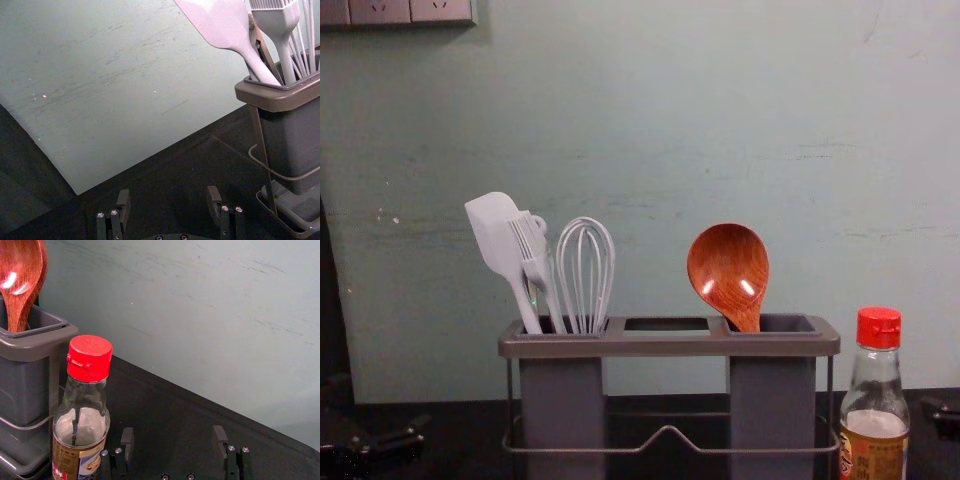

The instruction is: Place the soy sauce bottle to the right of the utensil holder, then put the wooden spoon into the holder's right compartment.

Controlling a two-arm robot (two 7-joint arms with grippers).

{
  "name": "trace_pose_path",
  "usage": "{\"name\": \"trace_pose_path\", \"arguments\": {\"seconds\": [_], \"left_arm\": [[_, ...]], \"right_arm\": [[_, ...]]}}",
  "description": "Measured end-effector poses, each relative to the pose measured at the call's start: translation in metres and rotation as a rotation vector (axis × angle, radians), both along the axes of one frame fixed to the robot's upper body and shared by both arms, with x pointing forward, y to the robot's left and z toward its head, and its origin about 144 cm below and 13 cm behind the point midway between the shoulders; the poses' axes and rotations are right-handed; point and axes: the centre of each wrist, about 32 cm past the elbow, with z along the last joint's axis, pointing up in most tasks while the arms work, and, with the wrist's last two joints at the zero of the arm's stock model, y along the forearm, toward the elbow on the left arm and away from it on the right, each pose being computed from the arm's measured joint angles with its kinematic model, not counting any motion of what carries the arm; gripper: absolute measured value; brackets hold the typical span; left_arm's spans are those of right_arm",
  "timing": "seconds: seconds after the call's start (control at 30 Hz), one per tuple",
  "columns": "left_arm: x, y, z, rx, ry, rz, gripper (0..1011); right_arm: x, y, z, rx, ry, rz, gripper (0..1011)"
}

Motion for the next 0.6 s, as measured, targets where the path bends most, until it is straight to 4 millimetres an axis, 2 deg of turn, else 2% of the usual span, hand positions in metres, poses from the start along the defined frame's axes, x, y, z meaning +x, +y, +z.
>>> {"name": "trace_pose_path", "arguments": {"seconds": [0.6], "left_arm": [[0.0,0.0,0.0,0.0,0.0,0.0,1005]], "right_arm": [[0.0,0.0,0.0,0.0,0.0,0.0,1003]]}}
